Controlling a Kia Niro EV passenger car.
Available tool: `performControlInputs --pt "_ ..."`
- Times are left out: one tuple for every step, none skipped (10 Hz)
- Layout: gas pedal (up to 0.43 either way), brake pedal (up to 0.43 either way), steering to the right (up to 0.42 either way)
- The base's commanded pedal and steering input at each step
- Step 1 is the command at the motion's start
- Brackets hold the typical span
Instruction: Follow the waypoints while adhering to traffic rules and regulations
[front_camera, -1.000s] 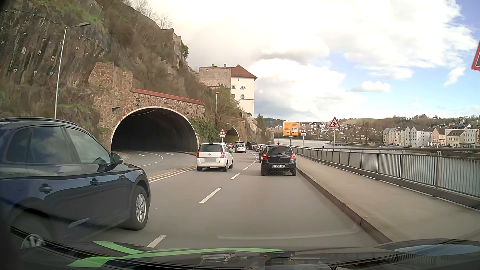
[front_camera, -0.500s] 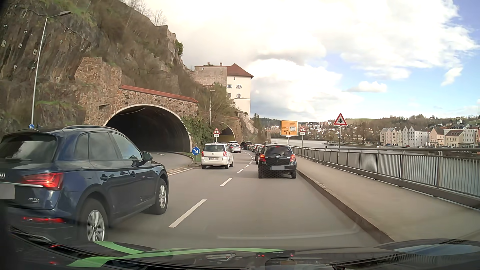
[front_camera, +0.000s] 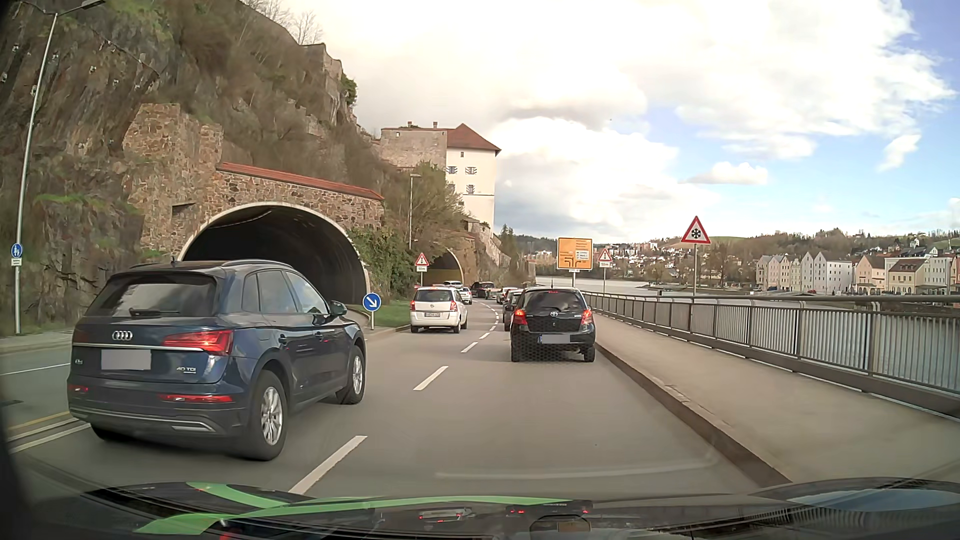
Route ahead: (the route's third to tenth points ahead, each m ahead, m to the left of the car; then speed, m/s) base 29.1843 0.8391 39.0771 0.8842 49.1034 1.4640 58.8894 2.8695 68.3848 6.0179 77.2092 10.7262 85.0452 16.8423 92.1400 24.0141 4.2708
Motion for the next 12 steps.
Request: performControlInputs --pt "0.0 0.165 0.02" --pt "0.0 0.146 0.02" --pt "0.0 0.14 0.02" --pt "0.0 0.14 0.02" --pt "0.0 0.152 0.02" --pt "0.0 0.159 0.02" --pt "0.0 0.159 0.019" --pt "0.0 0.165 0.016" --pt "0.0 0.165 0.013" --pt "0.0 0.165 0.011" --pt "0.0 0.171 0.009" --pt "0.0 0.177 0.008"
